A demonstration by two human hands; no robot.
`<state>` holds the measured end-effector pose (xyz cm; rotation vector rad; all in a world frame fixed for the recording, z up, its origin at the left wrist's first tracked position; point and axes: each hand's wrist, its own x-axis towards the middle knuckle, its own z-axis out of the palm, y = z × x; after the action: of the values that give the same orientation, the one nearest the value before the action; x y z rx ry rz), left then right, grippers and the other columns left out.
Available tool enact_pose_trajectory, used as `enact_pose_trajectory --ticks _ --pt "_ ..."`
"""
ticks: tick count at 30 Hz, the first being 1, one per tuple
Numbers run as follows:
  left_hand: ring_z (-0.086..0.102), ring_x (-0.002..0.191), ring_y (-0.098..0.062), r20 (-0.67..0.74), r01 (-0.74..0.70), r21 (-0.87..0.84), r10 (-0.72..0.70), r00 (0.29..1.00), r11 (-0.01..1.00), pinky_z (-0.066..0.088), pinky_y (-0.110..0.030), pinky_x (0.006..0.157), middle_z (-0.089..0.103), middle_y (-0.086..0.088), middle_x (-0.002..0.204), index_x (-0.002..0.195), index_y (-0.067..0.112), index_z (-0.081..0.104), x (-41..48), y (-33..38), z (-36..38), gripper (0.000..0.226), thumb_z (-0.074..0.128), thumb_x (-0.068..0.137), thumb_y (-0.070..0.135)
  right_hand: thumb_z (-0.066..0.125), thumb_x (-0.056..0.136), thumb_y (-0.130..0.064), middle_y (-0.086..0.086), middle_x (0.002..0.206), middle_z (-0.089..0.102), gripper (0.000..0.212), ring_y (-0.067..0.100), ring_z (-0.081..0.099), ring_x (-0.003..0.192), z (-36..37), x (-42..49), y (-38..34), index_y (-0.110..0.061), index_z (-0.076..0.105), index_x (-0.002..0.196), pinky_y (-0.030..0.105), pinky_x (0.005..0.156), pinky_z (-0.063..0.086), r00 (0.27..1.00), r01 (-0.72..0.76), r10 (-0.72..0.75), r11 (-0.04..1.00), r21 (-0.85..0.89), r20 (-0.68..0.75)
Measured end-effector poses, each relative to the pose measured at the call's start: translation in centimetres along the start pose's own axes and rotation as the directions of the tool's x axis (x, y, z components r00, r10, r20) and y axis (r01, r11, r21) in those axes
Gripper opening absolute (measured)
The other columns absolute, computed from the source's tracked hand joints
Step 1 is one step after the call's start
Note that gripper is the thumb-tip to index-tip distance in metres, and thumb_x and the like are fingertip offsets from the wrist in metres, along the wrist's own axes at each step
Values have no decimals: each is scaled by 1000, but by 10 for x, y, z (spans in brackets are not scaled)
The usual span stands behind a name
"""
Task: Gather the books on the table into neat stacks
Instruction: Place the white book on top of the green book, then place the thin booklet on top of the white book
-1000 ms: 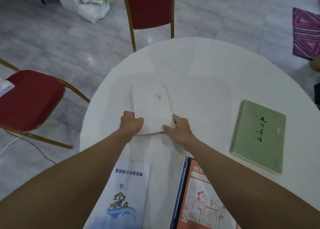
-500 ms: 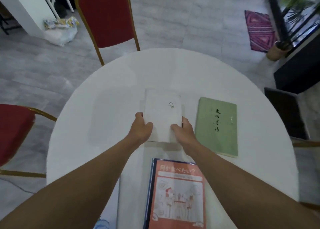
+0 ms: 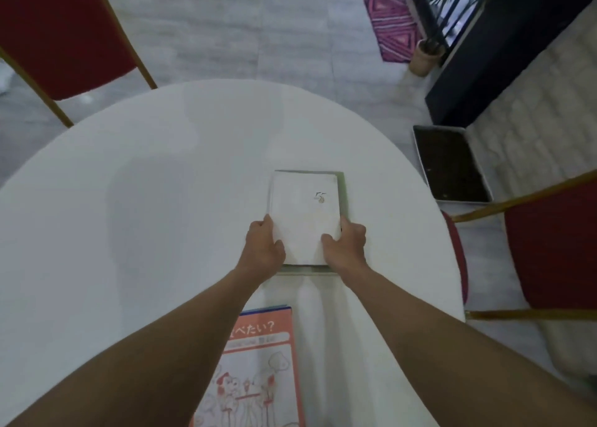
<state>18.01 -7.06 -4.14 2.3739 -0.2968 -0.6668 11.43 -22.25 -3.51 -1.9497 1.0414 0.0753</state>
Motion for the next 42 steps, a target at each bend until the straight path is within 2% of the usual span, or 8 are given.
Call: enact_pose_trajectory --ticks 3,6,12,19,25,29,34,42 --pt "37 131 -33 -1 0 70 0 1000 998 35 -32 104 40 -20 141 149 3 25 3 0 4 60 49 97 21 55 90 -18 8 131 36 24 26 40 114 7 8 7 -11 52 113 29 92 30 999 3 -10 989 -150 -45" --pt "39 132 -33 0 -16 67 16 1000 998 37 -38 110 43 -17 143 150 3 26 1 -3 2 64 52 96 25 54 91 -21 5 143 31 42 30 32 131 9 9 10 -15 49 132 37 104 27 996 27 -44 972 -232 -71" --pt "63 94 -27 22 -21 61 20 1000 998 48 -28 73 57 3 94 118 15 44 1 1 4 31 56 94 30 38 102 -21 7 166 13 66 24 16 150 1 9 24 -10 9 160 39 121 22 996 79 -74 993 -88 54" --pt "59 112 -33 83 46 108 -55 995 993 48 -35 89 57 -13 127 141 11 29 -1 11 4 49 49 99 28 35 103 -23 6 168 11 66 25 15 151 -3 10 22 -10 5 160 40 121 23 993 95 -82 983 -156 88" --pt "49 127 -29 181 15 156 -44 982 988 40 -35 105 51 -10 141 139 9 40 -11 9 -16 43 50 99 21 43 101 -32 12 163 23 70 32 23 148 -17 12 11 -7 13 158 43 117 27 989 84 -35 928 -364 141" --pt "25 148 -24 125 49 174 -72 990 984 21 -31 118 25 -7 161 154 7 19 -37 -8 -35 64 48 101 26 47 99 -36 12 161 26 67 32 25 146 -15 -8 1 -3 24 153 46 117 29 975 219 -181 870 -442 126" --pt "22 149 -25 12 131 167 -135 991 977 19 -33 119 23 -9 162 155 10 19 -76 -43 -63 64 47 101 29 47 99 -42 9 165 20 71 29 16 151 15 -45 -18 -9 21 156 45 121 19 912 409 -345 791 -455 221" --pt "29 144 -30 -110 301 104 -290 951 948 26 -38 117 29 -15 156 152 7 26 -151 -133 -101 64 51 98 32 49 98 -45 9 157 37 65 26 30 145 92 -120 -36 -14 35 153 40 118 26 804 539 -350 769 -343 481"
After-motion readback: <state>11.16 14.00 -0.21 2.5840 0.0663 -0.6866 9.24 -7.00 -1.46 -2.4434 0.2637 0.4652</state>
